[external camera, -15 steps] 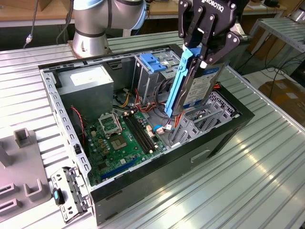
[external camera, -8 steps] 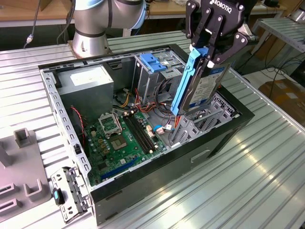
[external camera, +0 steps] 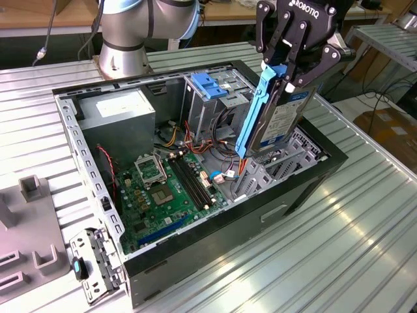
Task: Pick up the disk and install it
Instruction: 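Insert the disk into the insertion slot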
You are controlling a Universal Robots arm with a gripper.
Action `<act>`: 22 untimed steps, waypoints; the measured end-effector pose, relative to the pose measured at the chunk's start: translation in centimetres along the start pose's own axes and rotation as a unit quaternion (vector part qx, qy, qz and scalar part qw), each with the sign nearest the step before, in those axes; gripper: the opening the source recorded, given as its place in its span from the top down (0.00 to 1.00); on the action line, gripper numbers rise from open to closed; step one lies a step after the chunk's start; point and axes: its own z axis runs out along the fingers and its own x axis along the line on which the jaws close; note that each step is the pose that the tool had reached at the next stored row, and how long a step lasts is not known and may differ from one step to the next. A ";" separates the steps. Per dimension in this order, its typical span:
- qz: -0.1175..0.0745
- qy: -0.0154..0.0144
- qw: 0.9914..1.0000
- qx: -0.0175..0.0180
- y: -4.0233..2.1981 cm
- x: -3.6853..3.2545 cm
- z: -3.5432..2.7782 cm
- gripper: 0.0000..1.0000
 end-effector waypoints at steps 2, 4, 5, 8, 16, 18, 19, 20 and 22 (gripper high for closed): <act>0.000 0.000 1.000 0.000 -0.09 0.00 0.01 0.63; 0.000 0.000 1.000 0.000 -0.34 -0.01 0.06 0.63; 0.000 0.000 1.000 0.000 -0.50 -0.02 0.08 0.63; 0.000 0.000 1.000 0.000 -0.78 0.00 0.21 0.63; 0.000 0.000 1.000 -0.001 -2.67 0.02 0.67 0.63; 0.000 0.000 1.000 -0.001 -3.11 0.04 0.83 0.63; 0.000 0.000 1.000 -0.001 -3.40 0.05 0.90 0.63; 0.000 0.000 1.000 -0.001 -3.73 0.04 0.97 0.63; 0.000 0.000 1.000 -0.001 -4.10 0.11 1.15 0.63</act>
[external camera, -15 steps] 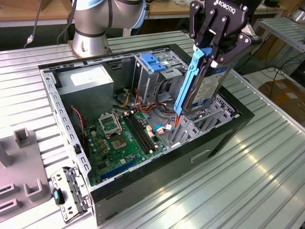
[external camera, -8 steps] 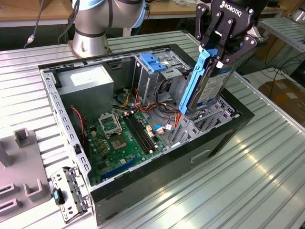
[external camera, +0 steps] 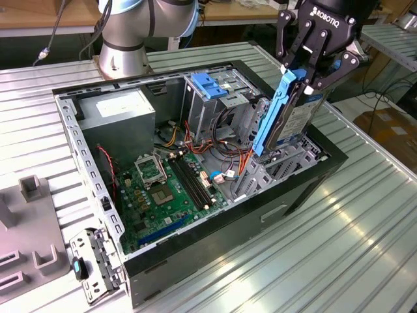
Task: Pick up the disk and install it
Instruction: 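Insert the disk into the insertion slot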
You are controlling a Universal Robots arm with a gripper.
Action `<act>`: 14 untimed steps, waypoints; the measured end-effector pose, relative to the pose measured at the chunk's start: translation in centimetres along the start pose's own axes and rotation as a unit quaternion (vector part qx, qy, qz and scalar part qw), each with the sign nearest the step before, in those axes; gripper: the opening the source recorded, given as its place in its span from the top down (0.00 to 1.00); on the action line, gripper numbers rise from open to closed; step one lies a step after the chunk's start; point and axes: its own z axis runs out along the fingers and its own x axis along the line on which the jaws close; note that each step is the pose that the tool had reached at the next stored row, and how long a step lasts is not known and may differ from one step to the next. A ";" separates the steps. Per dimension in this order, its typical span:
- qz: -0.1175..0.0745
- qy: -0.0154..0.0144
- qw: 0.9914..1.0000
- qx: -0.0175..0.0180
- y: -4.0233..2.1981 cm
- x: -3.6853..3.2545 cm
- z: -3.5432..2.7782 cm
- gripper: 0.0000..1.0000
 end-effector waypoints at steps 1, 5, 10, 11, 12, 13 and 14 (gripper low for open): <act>0.000 0.000 1.000 0.000 -0.03 0.09 0.09 0.63; 0.000 0.000 1.000 0.000 -0.06 0.15 0.18 0.63; 0.000 0.000 1.000 0.000 -0.06 0.15 0.20 0.63; 0.000 0.000 1.000 0.000 -0.07 0.17 0.24 0.63; 0.000 0.000 1.000 0.000 -0.11 0.20 0.30 0.63; 0.000 0.000 1.000 0.000 -0.12 0.20 0.37 0.63; 0.000 0.000 1.000 0.000 -0.13 0.21 0.42 0.63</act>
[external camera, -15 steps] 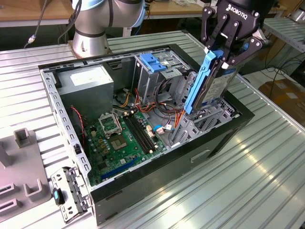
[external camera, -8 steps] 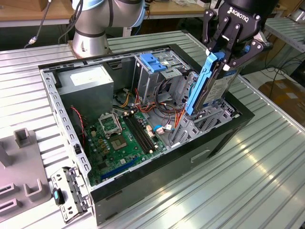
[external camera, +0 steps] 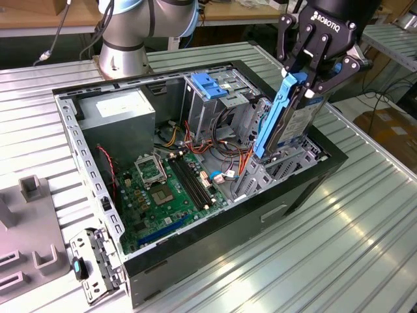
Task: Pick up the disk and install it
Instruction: 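Insert the disk into the insertion slot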
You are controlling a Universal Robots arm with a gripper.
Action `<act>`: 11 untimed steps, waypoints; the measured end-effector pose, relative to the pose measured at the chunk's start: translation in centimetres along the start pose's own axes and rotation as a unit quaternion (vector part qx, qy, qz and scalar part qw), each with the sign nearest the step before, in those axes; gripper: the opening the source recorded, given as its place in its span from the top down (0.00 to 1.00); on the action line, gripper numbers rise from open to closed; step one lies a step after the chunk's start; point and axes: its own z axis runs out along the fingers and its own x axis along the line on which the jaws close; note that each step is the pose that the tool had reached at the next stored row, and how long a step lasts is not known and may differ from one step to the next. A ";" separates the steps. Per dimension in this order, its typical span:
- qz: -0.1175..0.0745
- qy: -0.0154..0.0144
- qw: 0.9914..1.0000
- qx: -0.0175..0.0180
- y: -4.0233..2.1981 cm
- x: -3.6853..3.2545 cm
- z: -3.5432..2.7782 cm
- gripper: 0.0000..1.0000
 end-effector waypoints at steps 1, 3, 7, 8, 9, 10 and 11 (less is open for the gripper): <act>0.000 0.000 1.000 0.000 0.00 0.00 0.06 0.63; -0.003 0.000 1.000 0.000 -0.06 0.00 0.17 0.63; -0.004 0.000 1.000 0.000 -0.74 -0.04 0.33 0.63; -0.005 0.000 1.000 0.000 -0.75 -0.04 0.41 0.63; -0.007 -0.001 1.000 0.000 -0.75 -0.03 0.49 0.63; -0.009 -0.002 1.000 0.000 -0.75 0.00 0.57 0.63; -0.011 -0.003 1.000 0.000 -0.75 0.01 0.61 0.63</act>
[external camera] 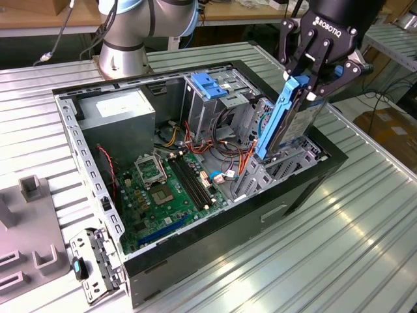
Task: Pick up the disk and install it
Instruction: 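Insert the disk into the insertion slot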
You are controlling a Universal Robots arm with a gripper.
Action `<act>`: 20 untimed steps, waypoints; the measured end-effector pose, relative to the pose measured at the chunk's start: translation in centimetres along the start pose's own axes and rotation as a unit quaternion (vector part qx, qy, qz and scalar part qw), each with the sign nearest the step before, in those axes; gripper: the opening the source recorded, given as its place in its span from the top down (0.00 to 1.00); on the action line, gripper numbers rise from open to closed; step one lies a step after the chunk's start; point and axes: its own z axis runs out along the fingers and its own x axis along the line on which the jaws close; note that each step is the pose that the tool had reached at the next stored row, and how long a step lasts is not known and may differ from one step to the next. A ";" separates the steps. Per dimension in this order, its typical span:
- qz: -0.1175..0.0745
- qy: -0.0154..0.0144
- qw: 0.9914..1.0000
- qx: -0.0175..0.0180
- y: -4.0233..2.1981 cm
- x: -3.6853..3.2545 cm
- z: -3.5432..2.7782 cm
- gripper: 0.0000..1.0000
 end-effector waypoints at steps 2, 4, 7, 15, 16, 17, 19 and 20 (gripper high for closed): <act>-0.005 -0.005 1.000 0.000 0.00 0.16 0.19 0.63; -0.006 -0.010 1.000 0.000 0.00 0.29 0.30 0.63; -0.006 -0.015 1.000 0.000 0.00 0.90 0.56 0.63; -0.005 -0.015 1.000 0.000 0.00 0.95 1.00 0.63; -0.003 -0.015 1.000 0.000 0.00 0.95 1.04 0.63; -0.002 -0.015 1.000 0.000 0.00 0.95 1.07 0.63; 0.000 -0.015 1.000 -0.001 0.00 0.94 1.20 0.63; 0.000 -0.015 1.000 -0.001 0.01 0.94 1.24 0.63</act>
